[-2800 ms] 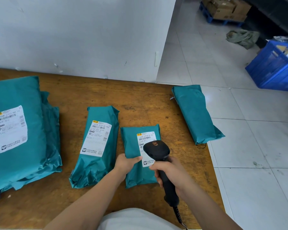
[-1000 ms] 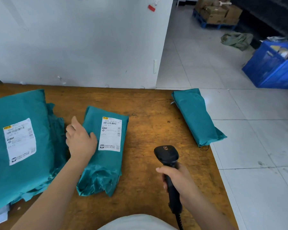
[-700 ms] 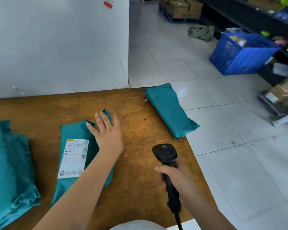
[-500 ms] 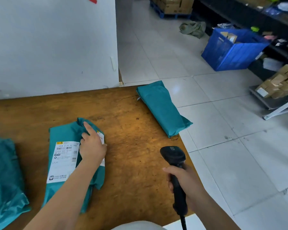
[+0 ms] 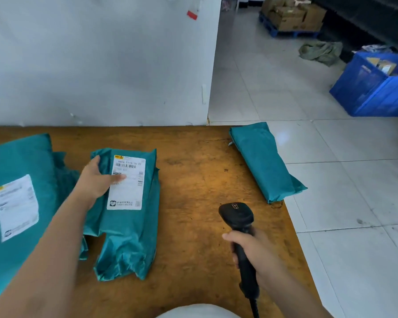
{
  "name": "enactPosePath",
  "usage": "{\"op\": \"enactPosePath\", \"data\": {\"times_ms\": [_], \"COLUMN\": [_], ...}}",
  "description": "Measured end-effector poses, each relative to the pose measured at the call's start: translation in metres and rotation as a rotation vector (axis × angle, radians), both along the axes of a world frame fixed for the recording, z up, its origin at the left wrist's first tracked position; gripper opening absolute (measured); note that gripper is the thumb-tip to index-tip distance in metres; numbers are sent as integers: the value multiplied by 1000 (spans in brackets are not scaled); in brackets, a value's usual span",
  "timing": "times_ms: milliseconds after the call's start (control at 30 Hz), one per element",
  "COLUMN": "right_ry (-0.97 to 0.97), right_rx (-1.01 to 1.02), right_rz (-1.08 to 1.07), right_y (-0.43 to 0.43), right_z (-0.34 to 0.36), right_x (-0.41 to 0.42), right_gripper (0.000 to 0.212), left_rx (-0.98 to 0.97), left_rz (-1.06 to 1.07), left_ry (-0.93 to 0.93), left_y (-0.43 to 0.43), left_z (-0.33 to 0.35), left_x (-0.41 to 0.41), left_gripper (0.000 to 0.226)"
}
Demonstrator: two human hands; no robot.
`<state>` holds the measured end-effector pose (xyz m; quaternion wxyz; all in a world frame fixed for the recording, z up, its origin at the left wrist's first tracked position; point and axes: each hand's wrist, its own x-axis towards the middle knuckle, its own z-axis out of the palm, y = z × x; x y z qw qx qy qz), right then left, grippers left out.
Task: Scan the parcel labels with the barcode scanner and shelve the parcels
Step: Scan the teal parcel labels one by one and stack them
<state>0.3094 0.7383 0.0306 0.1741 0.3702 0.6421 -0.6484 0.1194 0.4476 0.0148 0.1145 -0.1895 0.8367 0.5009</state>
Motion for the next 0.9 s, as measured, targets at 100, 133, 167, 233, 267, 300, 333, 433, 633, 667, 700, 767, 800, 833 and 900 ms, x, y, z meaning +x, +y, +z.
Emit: {"op": "enactPosePath", "data": {"times_ms": [100, 133, 167, 233, 267, 300, 333, 433, 633, 667, 700, 767, 800, 833, 900], "right_ry": [-21, -20, -18, -17, -13, -7, 0, 12, 13, 17, 25, 45, 53, 59, 63], "right_rx": [-16, -18, -18, -16, -13, -10, -8, -19, -55, -57, -54, -32, -17, -5, 7], "right_rz": [4, 8, 10, 2, -6, -17, -27, -46, -88, -102, -117, -149, -165, -180, -208], "right_y": [-6, -7, -6, -4, -2, 1, 3, 11, 23, 26, 31, 42, 48, 55, 67], "right_z": [-3, -4, -3, -2, -1, -1, -1, -2, 1, 3, 6, 11, 14, 18, 25], "right_x": [-2, -1, -1, 0, 1, 1, 0, 0, 3, 4, 4, 5, 7, 8, 12], "right_gripper": [16, 16, 16, 16, 16, 16, 16, 16, 16, 15, 15, 14, 14, 14, 15], "left_rx": [22, 27, 34, -92, -234, -383, -489, -590, -445, -429, -409, -338, -285, -222, -66], "left_rz": [-10, -13, -9, 3, -6, -19, -25, -18, -300, -400, -503, -657, -699, -726, -732], "left_ry": [-96, -101, -83, -6, 26, 55, 95, 320, 550, 493, 397, 123, -8, -117, -302], "left_y": [-6, -4, -1, 2, 1, 3, 8, 31, 127, 149, 170, 210, 230, 247, 280], "left_z": [-24, -33, -37, -35, -33, -29, -24, -8, -9, -14, -21, -37, -45, -52, -63], "left_x": [7, 8, 9, 8, 7, 6, 7, 11, 19, 22, 24, 28, 30, 33, 39], "left_gripper": [94, 95, 99, 105, 105, 103, 99, 79, 54, 51, 49, 54, 58, 63, 70]}}
